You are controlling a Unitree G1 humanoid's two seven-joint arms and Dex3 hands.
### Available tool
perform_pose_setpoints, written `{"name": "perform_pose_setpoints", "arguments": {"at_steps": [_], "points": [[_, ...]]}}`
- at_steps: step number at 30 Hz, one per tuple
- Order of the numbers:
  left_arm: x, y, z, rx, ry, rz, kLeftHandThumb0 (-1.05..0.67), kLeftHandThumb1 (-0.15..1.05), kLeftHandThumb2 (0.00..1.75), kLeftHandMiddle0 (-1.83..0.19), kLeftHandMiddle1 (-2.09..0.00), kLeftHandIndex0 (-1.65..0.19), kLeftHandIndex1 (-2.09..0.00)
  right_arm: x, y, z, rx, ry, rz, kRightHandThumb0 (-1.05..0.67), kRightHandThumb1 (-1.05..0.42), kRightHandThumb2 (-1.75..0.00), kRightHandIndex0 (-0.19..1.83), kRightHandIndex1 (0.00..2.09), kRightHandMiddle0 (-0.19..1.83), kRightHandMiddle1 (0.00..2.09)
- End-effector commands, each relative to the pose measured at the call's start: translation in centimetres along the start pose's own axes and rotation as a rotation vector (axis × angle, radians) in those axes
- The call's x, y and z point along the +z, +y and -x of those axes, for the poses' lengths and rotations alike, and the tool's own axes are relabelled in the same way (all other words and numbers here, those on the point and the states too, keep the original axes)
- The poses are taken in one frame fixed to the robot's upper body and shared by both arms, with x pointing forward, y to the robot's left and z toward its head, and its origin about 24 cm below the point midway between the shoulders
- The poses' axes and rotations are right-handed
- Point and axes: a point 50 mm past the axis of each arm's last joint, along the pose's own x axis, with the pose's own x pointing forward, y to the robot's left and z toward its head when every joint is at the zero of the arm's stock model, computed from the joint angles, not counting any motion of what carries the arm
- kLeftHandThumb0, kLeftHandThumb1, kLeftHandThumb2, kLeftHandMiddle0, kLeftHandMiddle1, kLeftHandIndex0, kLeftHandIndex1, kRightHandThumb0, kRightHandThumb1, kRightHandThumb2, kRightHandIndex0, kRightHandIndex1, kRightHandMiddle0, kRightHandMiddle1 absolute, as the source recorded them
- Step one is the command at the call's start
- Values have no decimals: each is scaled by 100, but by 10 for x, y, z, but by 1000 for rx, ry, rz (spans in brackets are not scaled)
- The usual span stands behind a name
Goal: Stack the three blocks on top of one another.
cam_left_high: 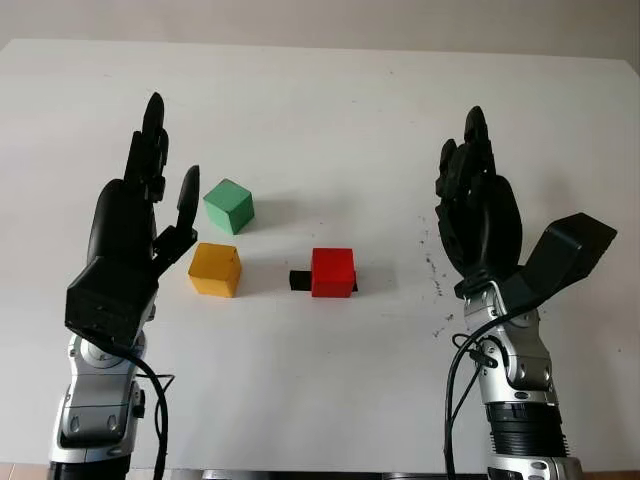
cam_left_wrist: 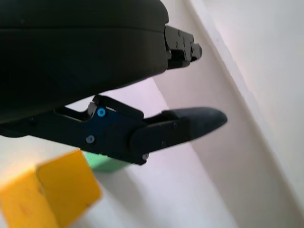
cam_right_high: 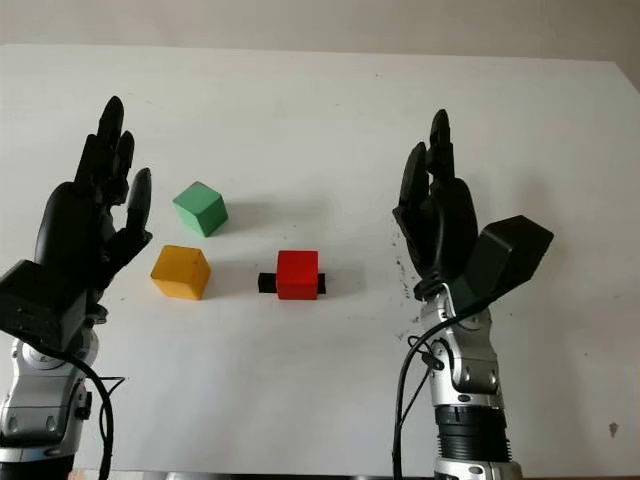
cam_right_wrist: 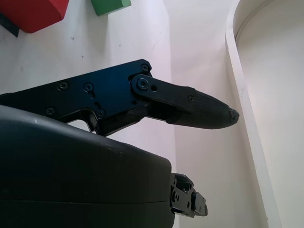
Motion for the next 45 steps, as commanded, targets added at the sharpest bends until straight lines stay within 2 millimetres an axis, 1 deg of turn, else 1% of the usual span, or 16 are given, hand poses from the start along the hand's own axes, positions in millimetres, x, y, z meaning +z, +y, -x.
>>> {"name": "perform_pose_setpoints", "arguments": {"at_steps": [1,3,5,8,10,15,19,26,30,35,40,45], "points": [[7,10,2,-20,-38,-57,-61,105,29,-31,-11,-28,-18,2,-3,2,1,-8,25,-66,-105,-68,-19,0,-19,0],[12,22,1,-75,-68,-141,-61,103,13,-40,-11,-42,-23,2,-4,2,0,-3,35,-65,-105,-67,-19,0,-19,0],[18,32,2,-141,-77,-238,-63,101,8,-39,-9,-47,-24,2,-4,3,-2,-1,34,-65,-105,-66,-19,0,-19,0],[34,49,2,-261,-43,-409,-67,96,5,-28,-4,-48,-22,1,-6,3,-3,6,36,-64,-105,-65,-19,0,-19,0],[42,57,1,-327,-38,-500,-67,91,5,-21,-4,-49,-16,0,-7,3,0,10,36,-64,-105,-65,-19,0,-19,0],[47,63,0,-400,-29,-633,-70,88,4,-21,-5,-59,-16,0,-6,2,-1,17,34,-64,-105,-64,-19,0,-19,0],[47,58,3,-430,6,-717,-76,91,6,-18,-5,-62,-15,0,-6,1,1,19,37,-65,-105,-64,-19,0,-19,0],[31,43,6,-386,-2,-843,-84,92,6,-20,-5,-60,-13,2,-4,1,6,15,35,-66,-105,-62,-19,0,-19,0],[25,35,8,-366,-18,-900,-83,93,6,-17,-4,-59,-12,3,-3,1,4,13,33,-65,-105,-63,-19,0,-19,0],[19,26,7,-377,-55,-953,-84,97,7,-14,-4,-57,-12,3,-3,1,4,15,33,-65,-105,-63,-19,0,-19,0],[15,22,6,-385,-64,-964,-83,98,6,-15,-5,-57,-13,4,-2,0,10,14,30,-65,-105,-64,-19,0,-19,0],[15,19,7,-396,-77,-969,-81,98,6,-16,-5,-58,-16,6,-2,0,7,13,31,-65,-105,-63,-19,0,-19,0]]}}
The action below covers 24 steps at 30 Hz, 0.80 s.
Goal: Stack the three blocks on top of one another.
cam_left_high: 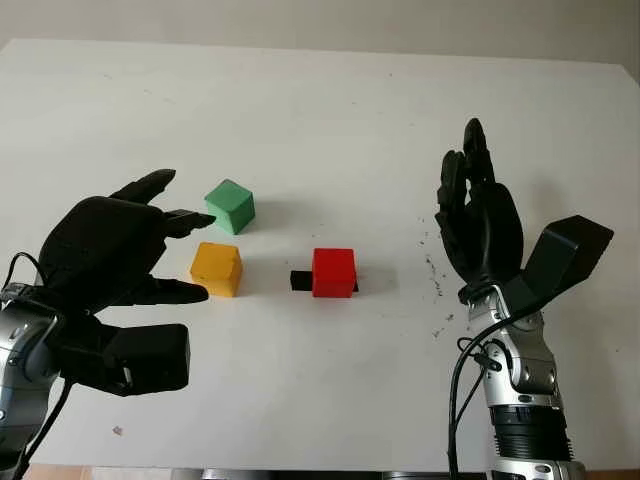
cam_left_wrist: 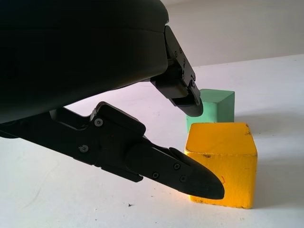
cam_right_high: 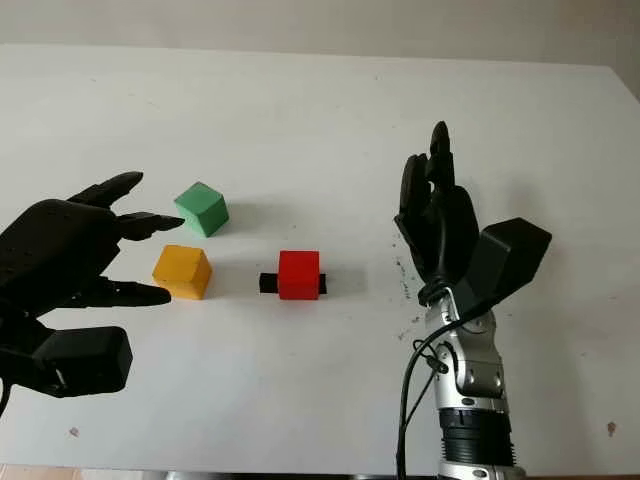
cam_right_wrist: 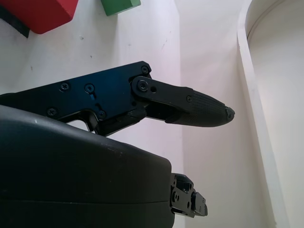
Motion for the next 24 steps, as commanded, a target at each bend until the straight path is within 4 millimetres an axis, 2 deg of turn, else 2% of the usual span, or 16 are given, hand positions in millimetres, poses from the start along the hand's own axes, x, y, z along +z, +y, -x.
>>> {"name": "perform_pose_setpoints", "arguments": {"at_steps": [1,2,3,4,6,20,24], "points": [[3,-1,-2,11,-15,-3,-81,98,5,-16,-6,-58,-18,6,0,0,1,-21,8,-65,-105,-64,-19,0,-19,0],[4,-1,-2,13,-19,-6,-81,97,5,-16,-6,-56,-24,6,0,0,2,-22,5,-64,-105,-64,-19,0,-19,0],[4,-1,-2,15,-22,-7,-81,97,5,-16,-5,-43,-51,7,0,0,3,-22,4,-65,-105,-63,-19,0,-19,0],[4,-1,-1,16,-24,-6,-80,96,5,-17,-5,-35,-66,7,0,1,3,-23,4,-65,-105,-63,-19,0,-19,0],[5,-1,-1,15,-26,-3,-80,96,5,-17,-6,-28,-80,7,0,1,6,-22,3,-66,-105,-63,-19,0,-19,0],[7,-5,0,-13,-46,13,-75,96,5,-17,-5,-27,-85,7,-3,5,-3,-20,6,-65,-105,-66,-19,0,-19,0],[8,-6,-1,-19,-52,4,-74,97,6,-18,-6,-29,-92,7,-3,6,-10,-21,2,-64,-105,-66,-19,0,-19,0]]}}
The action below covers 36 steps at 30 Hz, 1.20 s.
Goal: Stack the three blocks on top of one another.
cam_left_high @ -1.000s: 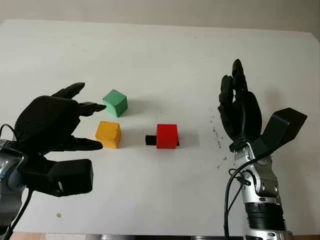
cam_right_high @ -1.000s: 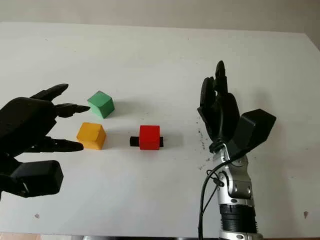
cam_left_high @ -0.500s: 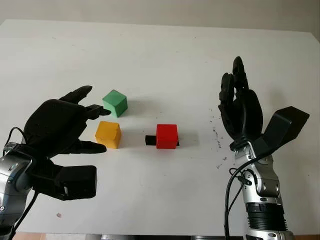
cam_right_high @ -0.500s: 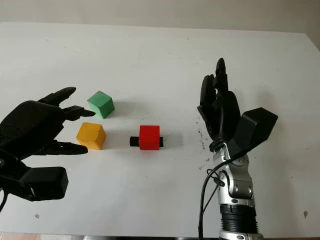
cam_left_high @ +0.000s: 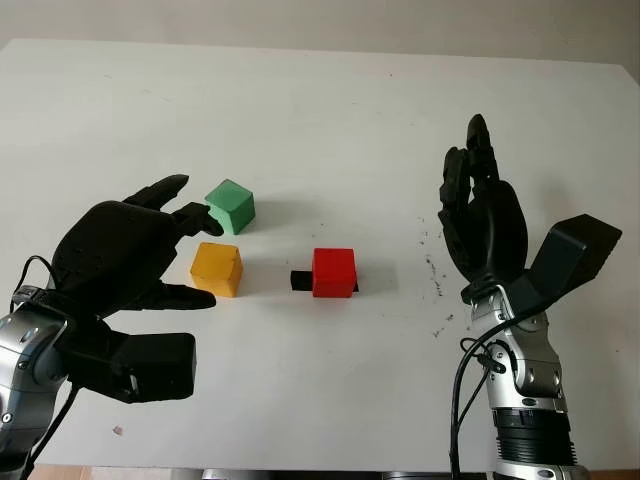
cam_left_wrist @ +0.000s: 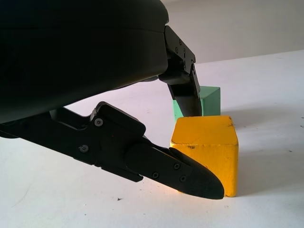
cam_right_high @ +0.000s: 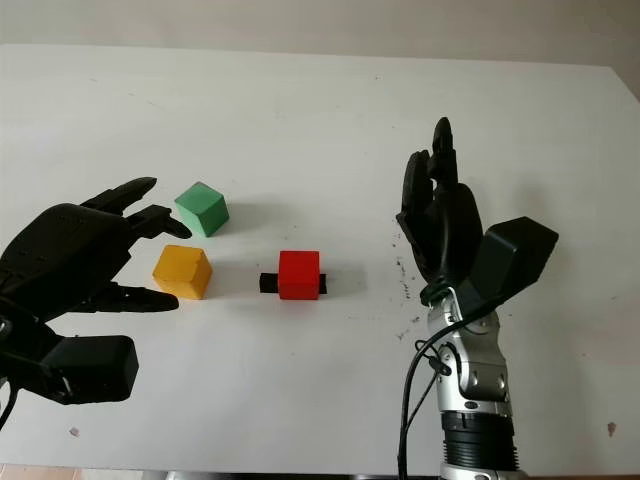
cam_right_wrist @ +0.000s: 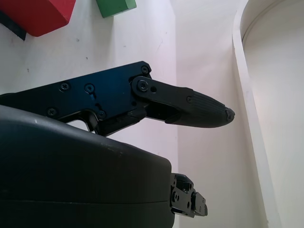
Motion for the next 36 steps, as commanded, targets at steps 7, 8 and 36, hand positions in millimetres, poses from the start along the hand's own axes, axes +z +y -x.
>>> {"name": "perform_pose_setpoints", "arguments": {"at_steps": [7,8,36], "points": [[1,-3,0,-5,-18,16,-70,97,5,-21,-6,-32,-98,1,-3,4,-12,-3,-4,-64,-105,-64,-19,0,-19,0],[1,-4,0,-5,-20,15,-69,97,6,-21,-6,-32,-97,1,-3,4,-14,-2,-6,-64,-105,-65,-19,0,-19,0],[2,9,5,61,-81,525,-40,103,6,-27,-4,-32,-133,1,-3,9,-22,12,-7,-62,-105,-60,-19,0,-19,0]]}}
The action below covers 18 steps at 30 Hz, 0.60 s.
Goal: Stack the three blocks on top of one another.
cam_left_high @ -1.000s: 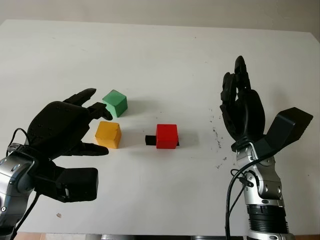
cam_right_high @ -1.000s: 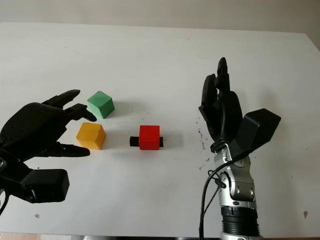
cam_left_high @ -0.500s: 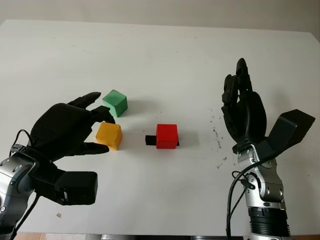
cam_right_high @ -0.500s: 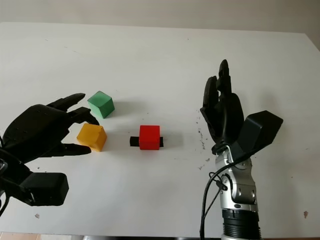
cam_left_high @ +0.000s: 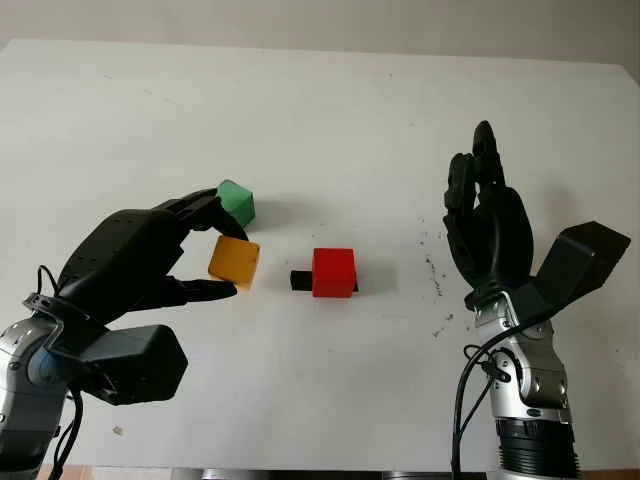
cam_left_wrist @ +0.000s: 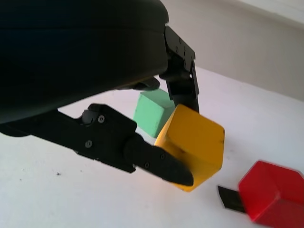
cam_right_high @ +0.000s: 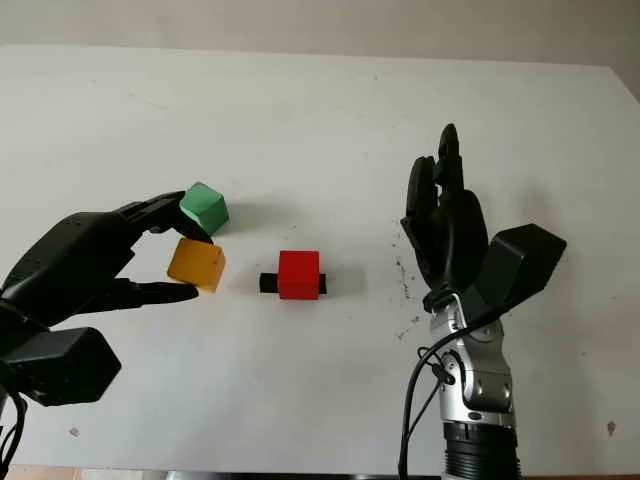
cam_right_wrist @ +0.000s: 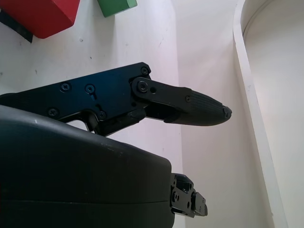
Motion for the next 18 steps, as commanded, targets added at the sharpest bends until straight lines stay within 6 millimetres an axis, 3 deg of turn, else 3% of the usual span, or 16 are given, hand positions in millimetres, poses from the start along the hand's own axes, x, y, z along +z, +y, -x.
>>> {"name": "perform_pose_setpoints", "arguments": {"at_steps": [1,10,18], "points": [[6,9,3,21,-16,30,-40,103,6,-27,-5,-32,-134,3,-1,2,1,-9,7,-62,-105,-59,-19,0,-19,0],[20,29,1,23,-63,96,-38,101,5,-28,-5,-35,-130,1,2,2,12,-7,3,-60,-105,-58,-19,0,-19,0],[28,28,-14,-23,-114,257,-37,99,5,-30,-6,-41,-116,-3,4,1,10,12,12,-60,-105,-55,-19,0,-19,0]]}}
